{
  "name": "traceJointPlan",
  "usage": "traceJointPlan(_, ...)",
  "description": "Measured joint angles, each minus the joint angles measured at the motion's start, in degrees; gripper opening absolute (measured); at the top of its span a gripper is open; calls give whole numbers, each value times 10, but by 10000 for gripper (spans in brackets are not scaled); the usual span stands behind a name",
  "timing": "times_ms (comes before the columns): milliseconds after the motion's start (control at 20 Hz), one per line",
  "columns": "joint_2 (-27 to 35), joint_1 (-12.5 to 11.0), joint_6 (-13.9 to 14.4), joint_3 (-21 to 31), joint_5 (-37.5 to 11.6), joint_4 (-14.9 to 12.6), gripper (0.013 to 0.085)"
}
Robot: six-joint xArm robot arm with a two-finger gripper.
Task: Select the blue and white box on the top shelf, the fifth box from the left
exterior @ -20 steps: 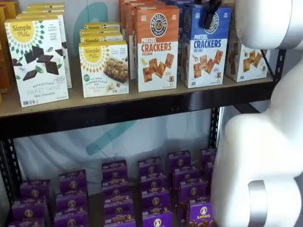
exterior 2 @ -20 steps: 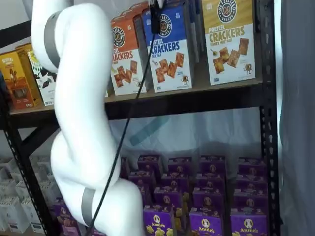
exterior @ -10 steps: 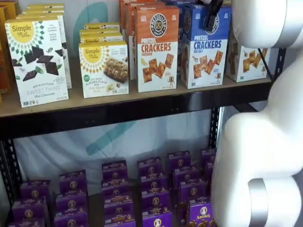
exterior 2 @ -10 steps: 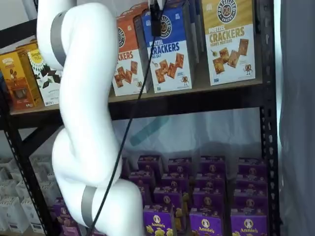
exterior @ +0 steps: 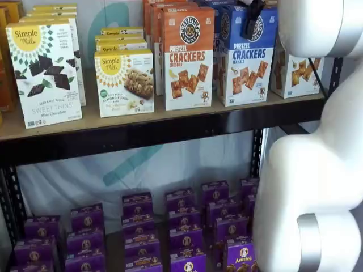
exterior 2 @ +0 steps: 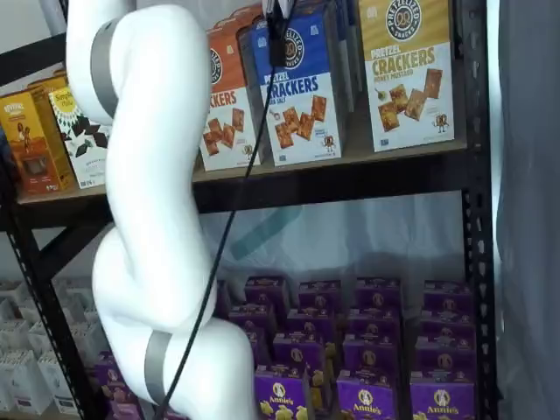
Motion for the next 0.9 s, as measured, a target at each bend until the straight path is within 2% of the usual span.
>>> traceJointPlan(150,0,-1,0,0,-1,2,690)
traceJointPlan(250,-1,-2,-1,0,-1,3,610)
traceJointPlan(300,-1,-3,-1,-1,0,3,610)
traceJointPlan(350,-1,-3,-1,-1,0,3,570)
traceJointPlan(900,3,-5,-1,-13,12,4,570)
